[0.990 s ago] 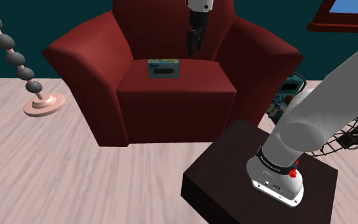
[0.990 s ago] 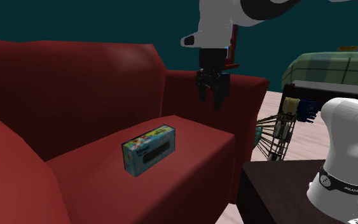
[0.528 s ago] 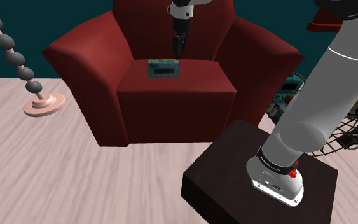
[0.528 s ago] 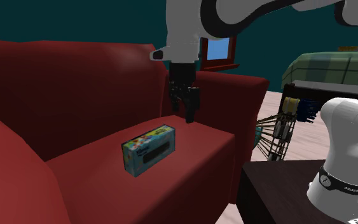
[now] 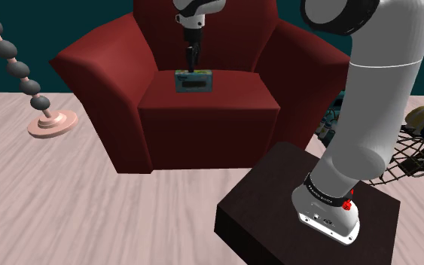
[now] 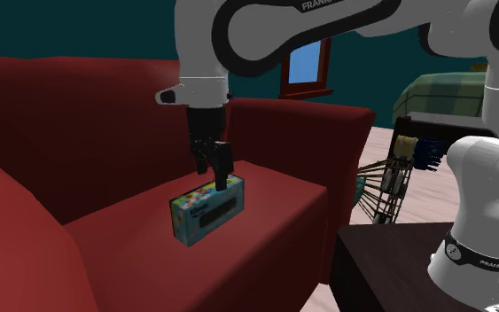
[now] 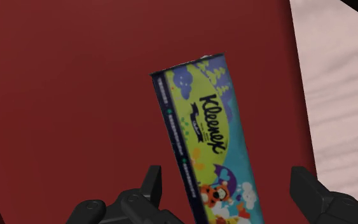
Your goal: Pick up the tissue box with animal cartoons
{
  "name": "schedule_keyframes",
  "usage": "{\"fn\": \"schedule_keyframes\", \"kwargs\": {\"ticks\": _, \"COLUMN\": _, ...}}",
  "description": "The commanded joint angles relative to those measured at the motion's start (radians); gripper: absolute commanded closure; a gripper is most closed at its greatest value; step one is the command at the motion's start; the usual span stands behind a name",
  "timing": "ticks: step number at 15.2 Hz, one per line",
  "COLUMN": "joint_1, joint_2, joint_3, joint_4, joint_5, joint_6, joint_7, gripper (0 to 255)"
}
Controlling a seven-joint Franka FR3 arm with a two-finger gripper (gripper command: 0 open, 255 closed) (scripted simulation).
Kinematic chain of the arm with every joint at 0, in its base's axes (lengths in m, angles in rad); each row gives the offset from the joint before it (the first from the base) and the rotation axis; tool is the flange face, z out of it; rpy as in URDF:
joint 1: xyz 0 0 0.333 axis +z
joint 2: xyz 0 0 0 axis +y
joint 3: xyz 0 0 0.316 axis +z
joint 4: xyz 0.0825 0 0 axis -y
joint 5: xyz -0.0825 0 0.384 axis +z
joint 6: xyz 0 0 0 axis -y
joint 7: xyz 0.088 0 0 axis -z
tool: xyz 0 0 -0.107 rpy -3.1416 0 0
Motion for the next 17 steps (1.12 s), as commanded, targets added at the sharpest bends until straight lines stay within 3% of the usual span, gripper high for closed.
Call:
{"fn": "schedule_keyframes", "kwargs": {"ticks": 1, "joint_1": -0.002, "joint_2": 0.03, "joint_3": 0.003, "joint_4": 0.019, "joint_5": 0.003, "joint_6": 0.012, "joint_7": -0.011, "gripper": 0}}
{"fn": "schedule_keyframes", "kwargs": {"ticks": 9, "joint_1": -0.001, "joint_2": 0.047, "joint_3": 0.004, "joint_4": -0.046, "joint_5": 0.006, "joint_6": 0.093, "joint_7": -0.014, "gripper": 0}}
{"fn": "schedule_keyframes", "kwargs": {"ticks": 10, "joint_1": -0.002, "joint_2": 0.049, "joint_3": 0.004, "joint_4": -0.042, "joint_5": 0.006, "joint_6": 0.092, "joint_7": -0.014, "gripper": 255}}
{"fn": "schedule_keyframes", "kwargs": {"ticks": 17, "joint_1": -0.002, "joint_2": 0.048, "joint_3": 0.004, "joint_4": -0.044, "joint_5": 0.006, "joint_6": 0.092, "joint_7": -0.014, "gripper": 255}}
